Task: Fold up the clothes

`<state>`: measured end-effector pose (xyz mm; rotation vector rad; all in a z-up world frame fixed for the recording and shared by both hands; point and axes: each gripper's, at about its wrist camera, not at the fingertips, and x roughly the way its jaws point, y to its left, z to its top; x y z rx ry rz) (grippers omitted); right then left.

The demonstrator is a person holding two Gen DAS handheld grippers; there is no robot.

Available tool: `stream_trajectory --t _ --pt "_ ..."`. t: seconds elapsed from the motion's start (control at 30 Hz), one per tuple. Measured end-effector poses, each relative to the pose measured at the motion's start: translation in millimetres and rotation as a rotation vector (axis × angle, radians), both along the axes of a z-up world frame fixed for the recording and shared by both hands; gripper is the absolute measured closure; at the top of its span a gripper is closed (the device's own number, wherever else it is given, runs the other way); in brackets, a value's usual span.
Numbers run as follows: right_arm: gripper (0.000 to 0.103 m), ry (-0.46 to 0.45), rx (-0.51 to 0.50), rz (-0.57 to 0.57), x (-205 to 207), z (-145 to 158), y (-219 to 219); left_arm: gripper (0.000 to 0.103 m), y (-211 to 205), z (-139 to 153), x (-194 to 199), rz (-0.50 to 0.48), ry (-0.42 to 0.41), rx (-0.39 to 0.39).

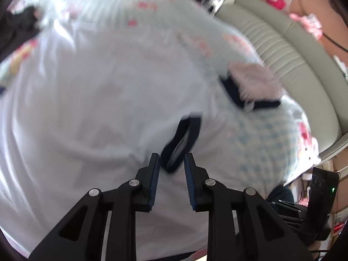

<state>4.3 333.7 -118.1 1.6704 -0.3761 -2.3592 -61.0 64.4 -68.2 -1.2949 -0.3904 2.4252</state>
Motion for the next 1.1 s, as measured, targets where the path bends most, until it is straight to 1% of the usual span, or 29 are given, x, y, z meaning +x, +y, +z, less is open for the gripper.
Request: stream_trajectory --t 0.03,0.1,0.17,0.23,0.27,0.33,0.43,0.47,0.63,0.77,0.83,0.93,1.0,1.07,1.1 --pt "0.081 0.02 -0.014 0.004 -2.2 6.7 0.9 0.078 0.4 6.8 1.8 0.007 0.041 -0.005" --pt "0.079 0.063 -0.028 0.016 -12.3 19.8 -1.4 0.077 6.5 10.1 -1.5 -0.043 0.048 0.017" --pt "0.077 0.101 -0.02 0.037 -28.8 30.1 -8.4 0.077 19.5 5.9 -11.5 -0.102 0.02 0.006" --pt "0.077 0.125 0.023 0.059 -52.8 35.5 -14.2 0.077 32.9 2.5 -20.8 -0.147 0.005 -0.027" --pt "0.077 0.128 0.025 0.057 -65.4 36.9 -15.0 0.077 39.0 0.3 -24.7 -0.168 -0.008 -0.03" --pt "0.076 0.131 0.02 0.05 -91.0 39.3 -16.3 0.077 51.2 -7.4 -28.9 -0.18 -0.032 -0.03" --pt "0.076 0.111 0.006 0.049 -125.1 37.2 -20.9 0.077 64.4 -23.7 -31.6 -0.191 -0.094 -0.047" --pt "0.076 0.099 0.006 0.05 -130.7 32.7 -22.4 0.077 64.6 -29.3 -31.6 -0.188 -0.108 -0.05" --pt "0.076 0.033 0.015 0.058 -150.8 4.5 -30.4 0.077 57.7 -35.4 -32.4 -0.194 -0.125 -0.015" --pt "0.077 -0.02 0.022 0.064 -166.9 -18.1 -36.7 0.077 57.1 -40.2 -35.4 -0.204 -0.145 -0.036" --pt "0.077 -0.023 0.051 0.042 -165.3 -22.8 -30.1 0.077 57.6 -43.7 -36.6 -0.205 -0.156 -0.039" --pt "0.077 -0.024 0.062 0.004 -158.4 -25.7 -17.0 0.077 57.1 -42.2 -35.1 -0.207 -0.141 -0.035" --pt "0.078 0.002 0.134 -0.032 -152.8 -18.0 -10.5 0.077 55.7 -38.8 -36.0 -0.202 -0.135 -0.026" --pt "0.081 0.033 0.206 -0.076 -146.8 -8.2 -2.8 0.077 51.6 -29.5 -34.7 -0.197 -0.107 0.002" --pt "0.078 0.05 0.193 -0.089 -142.6 -1.7 1.2 0.077 49.9 -23.8 -33.5 -0.197 -0.083 0.018"
